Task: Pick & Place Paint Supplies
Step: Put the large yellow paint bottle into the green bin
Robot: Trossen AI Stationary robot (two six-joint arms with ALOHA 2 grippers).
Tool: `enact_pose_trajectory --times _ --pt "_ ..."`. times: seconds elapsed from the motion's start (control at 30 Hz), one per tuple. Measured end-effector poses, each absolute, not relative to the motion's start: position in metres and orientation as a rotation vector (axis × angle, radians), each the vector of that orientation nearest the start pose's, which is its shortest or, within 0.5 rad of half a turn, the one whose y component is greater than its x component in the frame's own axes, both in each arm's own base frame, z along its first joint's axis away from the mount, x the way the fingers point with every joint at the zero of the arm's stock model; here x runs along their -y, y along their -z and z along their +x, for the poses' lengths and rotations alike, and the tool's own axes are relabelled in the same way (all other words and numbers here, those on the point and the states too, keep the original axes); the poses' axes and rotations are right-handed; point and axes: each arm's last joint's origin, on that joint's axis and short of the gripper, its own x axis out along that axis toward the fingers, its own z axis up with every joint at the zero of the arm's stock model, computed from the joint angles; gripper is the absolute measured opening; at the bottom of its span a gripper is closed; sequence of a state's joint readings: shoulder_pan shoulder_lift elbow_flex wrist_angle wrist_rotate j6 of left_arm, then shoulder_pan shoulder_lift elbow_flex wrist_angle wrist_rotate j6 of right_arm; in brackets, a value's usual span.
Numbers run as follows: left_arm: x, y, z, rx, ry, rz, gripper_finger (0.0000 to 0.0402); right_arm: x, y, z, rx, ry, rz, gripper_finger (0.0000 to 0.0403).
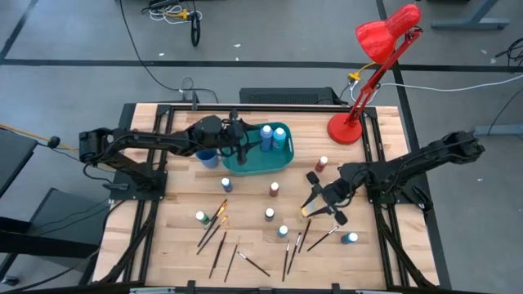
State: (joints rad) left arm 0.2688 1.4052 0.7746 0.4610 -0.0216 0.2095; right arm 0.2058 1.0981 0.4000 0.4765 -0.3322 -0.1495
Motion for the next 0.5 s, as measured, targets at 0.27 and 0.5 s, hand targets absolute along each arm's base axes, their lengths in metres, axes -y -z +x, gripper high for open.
enact_pose_trajectory --times 0.27,0.5 --pt "-0.0796 -0.2515 0.2945 -0.200 -0.263 0.200 0.0232 -0.0532 -0.2066 0.2126 -0.177 -0.515 -0.115 0.0149" --pt "-0.0796 -0.2515 0.2945 -0.200 -0.263 0.199 0.0232 -0.0536 -0.2006 0.2116 -0.237 -0.536 -0.108 0.0149"
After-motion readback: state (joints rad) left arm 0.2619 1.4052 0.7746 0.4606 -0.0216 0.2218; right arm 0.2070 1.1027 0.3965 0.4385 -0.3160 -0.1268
